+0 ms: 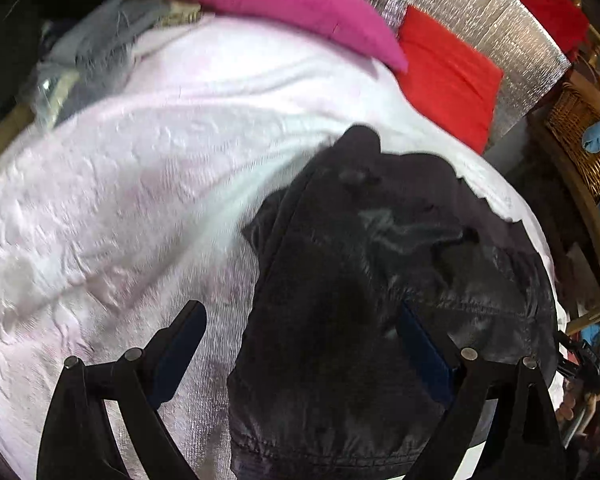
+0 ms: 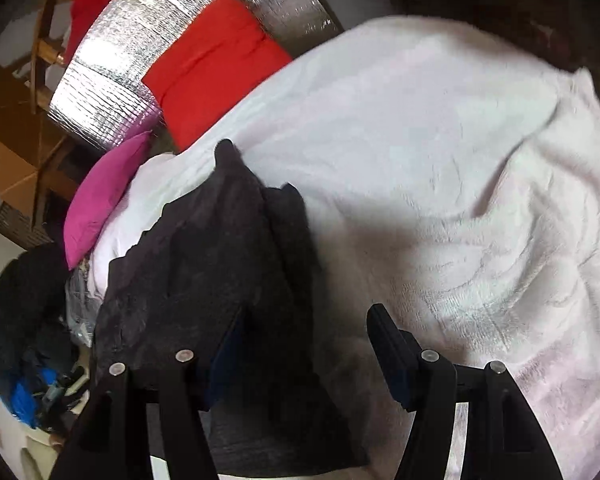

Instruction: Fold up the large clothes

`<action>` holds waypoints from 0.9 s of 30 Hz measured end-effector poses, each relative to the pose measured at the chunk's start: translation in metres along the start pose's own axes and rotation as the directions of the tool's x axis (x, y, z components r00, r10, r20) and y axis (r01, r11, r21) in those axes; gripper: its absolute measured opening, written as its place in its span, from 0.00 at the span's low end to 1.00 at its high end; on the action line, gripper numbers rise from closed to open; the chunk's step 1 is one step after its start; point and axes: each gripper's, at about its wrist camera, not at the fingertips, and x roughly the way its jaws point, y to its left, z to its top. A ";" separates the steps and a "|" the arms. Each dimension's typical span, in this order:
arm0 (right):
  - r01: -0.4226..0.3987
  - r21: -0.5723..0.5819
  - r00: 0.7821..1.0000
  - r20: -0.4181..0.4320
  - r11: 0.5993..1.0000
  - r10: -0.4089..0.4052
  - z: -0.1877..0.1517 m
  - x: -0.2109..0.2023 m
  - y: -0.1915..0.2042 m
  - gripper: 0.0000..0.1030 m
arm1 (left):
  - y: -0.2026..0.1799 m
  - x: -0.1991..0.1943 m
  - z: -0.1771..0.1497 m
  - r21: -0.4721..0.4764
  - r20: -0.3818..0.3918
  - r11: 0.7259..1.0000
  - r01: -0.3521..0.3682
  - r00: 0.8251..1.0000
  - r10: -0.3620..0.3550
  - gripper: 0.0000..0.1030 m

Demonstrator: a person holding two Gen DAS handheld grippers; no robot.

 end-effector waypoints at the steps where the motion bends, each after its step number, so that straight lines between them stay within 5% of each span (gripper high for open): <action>1: -0.042 0.019 0.999 -0.012 0.999 0.042 0.001 0.004 -0.006 0.67 | 0.002 0.002 -0.001 -0.006 -0.009 1.000 0.007 1.000 -0.007 0.92; 8: -0.198 0.086 0.979 -0.028 0.976 0.201 0.001 0.027 -0.023 0.84 | 0.004 0.025 -0.006 -0.023 -0.105 0.998 0.062 0.992 -0.064 0.92; 14: -0.279 0.068 0.958 -0.053 0.958 0.283 0.001 0.036 -0.006 0.85 | 0.008 0.034 -0.009 -0.064 -0.144 0.993 0.100 0.984 -0.108 0.92; 18: -0.189 -0.045 0.981 -0.061 0.981 0.186 -0.004 0.045 0.026 0.85 | 0.006 0.034 -0.014 -0.133 -0.148 0.964 0.231 0.957 -0.250 0.92; 20: -0.191 -0.046 0.980 -0.059 0.980 0.189 -0.004 0.045 0.032 0.66 | -0.002 0.033 -0.014 -0.117 -0.146 0.955 0.271 0.947 -0.287 0.92; 22: -0.140 -0.063 0.989 -0.066 0.988 0.136 -0.004 0.047 0.037 0.59 | -0.009 0.033 -0.016 -0.094 -0.139 0.962 0.257 0.953 -0.268 0.92; 27: -0.095 -0.083 0.995 -0.034 0.992 0.092 -0.003 0.042 0.049 0.38 | -0.011 0.030 -0.017 -0.131 -0.098 0.969 0.207 0.970 -0.221 0.51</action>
